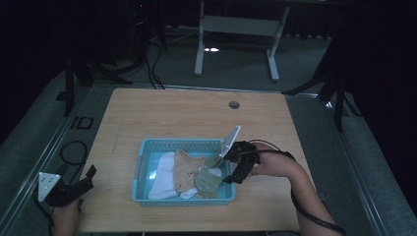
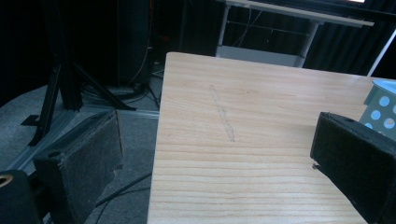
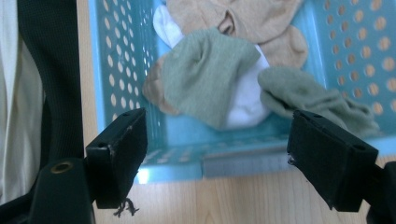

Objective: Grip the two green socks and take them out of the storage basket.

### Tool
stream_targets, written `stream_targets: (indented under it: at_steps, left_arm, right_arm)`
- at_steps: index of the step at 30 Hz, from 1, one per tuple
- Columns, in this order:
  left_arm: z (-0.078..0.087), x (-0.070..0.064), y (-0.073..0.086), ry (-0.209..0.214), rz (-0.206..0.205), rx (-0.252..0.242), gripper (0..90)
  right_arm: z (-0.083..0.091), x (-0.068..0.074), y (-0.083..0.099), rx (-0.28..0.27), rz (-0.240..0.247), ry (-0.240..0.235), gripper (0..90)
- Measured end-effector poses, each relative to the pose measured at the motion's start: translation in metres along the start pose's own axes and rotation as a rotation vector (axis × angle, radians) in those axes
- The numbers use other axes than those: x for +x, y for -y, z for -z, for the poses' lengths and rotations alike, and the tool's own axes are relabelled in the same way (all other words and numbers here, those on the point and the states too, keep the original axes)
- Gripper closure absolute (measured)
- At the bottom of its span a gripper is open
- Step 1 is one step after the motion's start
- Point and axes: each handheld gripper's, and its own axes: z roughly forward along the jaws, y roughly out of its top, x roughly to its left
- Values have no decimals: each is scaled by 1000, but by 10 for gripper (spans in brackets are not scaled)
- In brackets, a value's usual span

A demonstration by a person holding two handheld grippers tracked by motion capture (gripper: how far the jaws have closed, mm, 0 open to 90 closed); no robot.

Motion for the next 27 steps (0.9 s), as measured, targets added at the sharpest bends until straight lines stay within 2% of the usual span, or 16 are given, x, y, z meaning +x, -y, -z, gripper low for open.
stream_targets:
  at_steps: [13, 19, 20, 27]
  left_arm:
    - [0, 0, 0, 4, 1, -3, 23]
    - [0, 0, 0, 5, 2, -3, 23]
    - [0, 0, 0, 6, 1, -2, 23]
    - [0, 0, 0, 6, 2, -2, 23]
  right_arm:
    - [-35, -1, -21, 29, 27, -32, 217]
    - [-51, -1, -25, 43, 32, -23, 249]
    - [-54, -2, -25, 45, 33, -27, 276]
    - [-71, -2, -24, 74, 26, -56, 311]
